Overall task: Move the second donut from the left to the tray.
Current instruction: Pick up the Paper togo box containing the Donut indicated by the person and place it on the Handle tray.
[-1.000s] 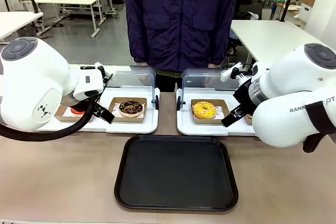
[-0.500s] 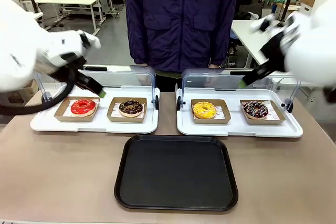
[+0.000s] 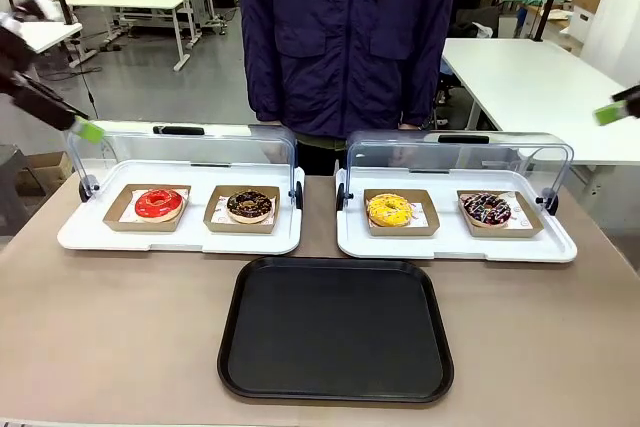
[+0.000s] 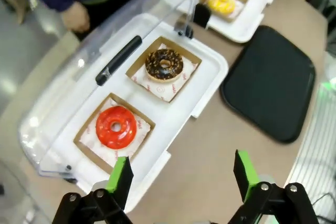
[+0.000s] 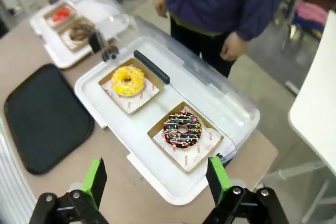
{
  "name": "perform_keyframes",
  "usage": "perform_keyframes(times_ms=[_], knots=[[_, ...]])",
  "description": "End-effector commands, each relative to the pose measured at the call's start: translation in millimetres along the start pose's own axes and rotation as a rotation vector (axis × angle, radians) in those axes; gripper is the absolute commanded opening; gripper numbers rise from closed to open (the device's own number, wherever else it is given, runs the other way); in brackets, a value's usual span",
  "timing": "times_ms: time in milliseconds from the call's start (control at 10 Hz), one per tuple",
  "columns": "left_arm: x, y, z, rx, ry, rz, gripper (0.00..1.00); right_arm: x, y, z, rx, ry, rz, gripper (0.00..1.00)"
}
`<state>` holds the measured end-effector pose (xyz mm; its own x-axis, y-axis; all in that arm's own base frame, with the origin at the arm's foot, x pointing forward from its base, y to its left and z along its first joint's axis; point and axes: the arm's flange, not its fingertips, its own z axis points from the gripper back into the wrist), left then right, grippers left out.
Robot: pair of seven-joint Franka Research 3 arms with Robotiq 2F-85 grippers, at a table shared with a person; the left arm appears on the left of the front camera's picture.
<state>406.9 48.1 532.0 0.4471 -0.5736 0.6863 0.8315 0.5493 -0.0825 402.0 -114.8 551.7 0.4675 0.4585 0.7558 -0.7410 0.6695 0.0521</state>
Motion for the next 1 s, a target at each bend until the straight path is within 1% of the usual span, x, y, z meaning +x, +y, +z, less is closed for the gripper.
perform_keyframes(times_ms=[0, 100, 200, 300, 400, 700, 900], knots=[[-22.7, 27.0, 10.4, -0.066, -0.068, -0.076, 1.0, -18.6, -22.7, 12.6, 0.098, -0.1, 0.077, 1.0], [-33.7, 39.8, 16.4, -0.08, -0.135, -0.098, 1.0, -31.9, -32.9, 18.3, 0.126, -0.148, 0.088, 1.0], [-45.4, 45.1, 20.4, -0.077, -0.181, -0.104, 1.0, -42.0, -38.3, 19.1, 0.134, -0.162, 0.089, 1.0], [-56.0, 52.0, 21.5, -0.066, -0.228, -0.107, 1.0, -50.8, -42.1, 22.0, 0.152, -0.195, 0.097, 1.0], [-65.6, 56.0, 24.9, -0.063, -0.255, -0.106, 1.0, -59.1, -45.9, 22.1, 0.175, -0.229, 0.098, 1.0], [-82.9, 53.9, 35.2, -0.045, -0.318, -0.117, 1.0, -72.4, -47.1, 24.9, 0.171, -0.267, 0.127, 1.0], [-90.4, 48.9, 40.4, -0.027, -0.324, -0.114, 1.0, -74.3, -46.0, 24.2, 0.167, -0.273, 0.133, 1.0]])
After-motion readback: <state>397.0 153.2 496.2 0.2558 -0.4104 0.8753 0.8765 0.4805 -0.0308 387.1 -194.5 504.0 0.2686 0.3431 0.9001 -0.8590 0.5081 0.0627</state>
